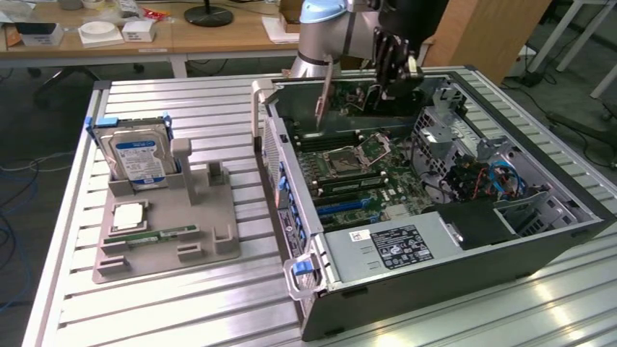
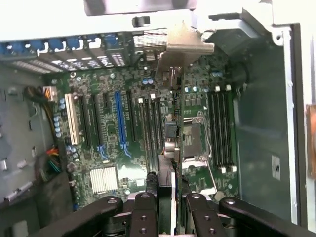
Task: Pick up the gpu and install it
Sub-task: 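Insert the gpu into the slot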
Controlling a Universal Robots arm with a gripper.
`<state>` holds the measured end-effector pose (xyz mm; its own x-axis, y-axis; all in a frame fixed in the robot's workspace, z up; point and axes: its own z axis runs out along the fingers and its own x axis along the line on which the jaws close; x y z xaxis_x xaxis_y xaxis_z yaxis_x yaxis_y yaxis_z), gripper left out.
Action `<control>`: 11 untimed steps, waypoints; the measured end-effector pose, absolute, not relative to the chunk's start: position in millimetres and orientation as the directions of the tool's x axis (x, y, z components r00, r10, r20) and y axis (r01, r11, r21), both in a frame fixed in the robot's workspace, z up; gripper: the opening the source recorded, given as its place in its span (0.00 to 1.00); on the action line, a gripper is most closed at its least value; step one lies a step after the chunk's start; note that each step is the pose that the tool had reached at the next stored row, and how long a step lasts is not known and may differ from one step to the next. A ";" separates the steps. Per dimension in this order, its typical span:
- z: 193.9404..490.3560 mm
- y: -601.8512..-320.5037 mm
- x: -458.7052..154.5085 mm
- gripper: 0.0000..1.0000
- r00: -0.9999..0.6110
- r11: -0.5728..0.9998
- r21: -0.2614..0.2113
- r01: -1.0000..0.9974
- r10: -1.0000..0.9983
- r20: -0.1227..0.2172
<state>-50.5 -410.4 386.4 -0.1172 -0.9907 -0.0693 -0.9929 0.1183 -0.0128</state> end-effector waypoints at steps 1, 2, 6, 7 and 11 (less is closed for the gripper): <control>385.9 -410.4 -50.5 0.27 -0.099 0.100 -0.013 -0.995 -0.993 -0.069; 385.3 -410.4 -50.5 0.27 -0.081 0.083 -0.013 -0.997 -0.994 -0.069; 382.8 -410.4 -50.5 0.27 -0.009 0.010 -0.013 -1.000 -0.998 -0.069; 382.1 -410.4 -50.5 0.27 0.008 -0.007 -0.013 -1.000 -0.998 -0.069; 378.2 -412.8 -50.5 0.27 0.032 -0.031 -0.014 -0.999 -0.997 -0.070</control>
<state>-50.5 -412.8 378.2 0.0324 -0.9970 -0.0698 -0.9994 -0.0315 -0.0139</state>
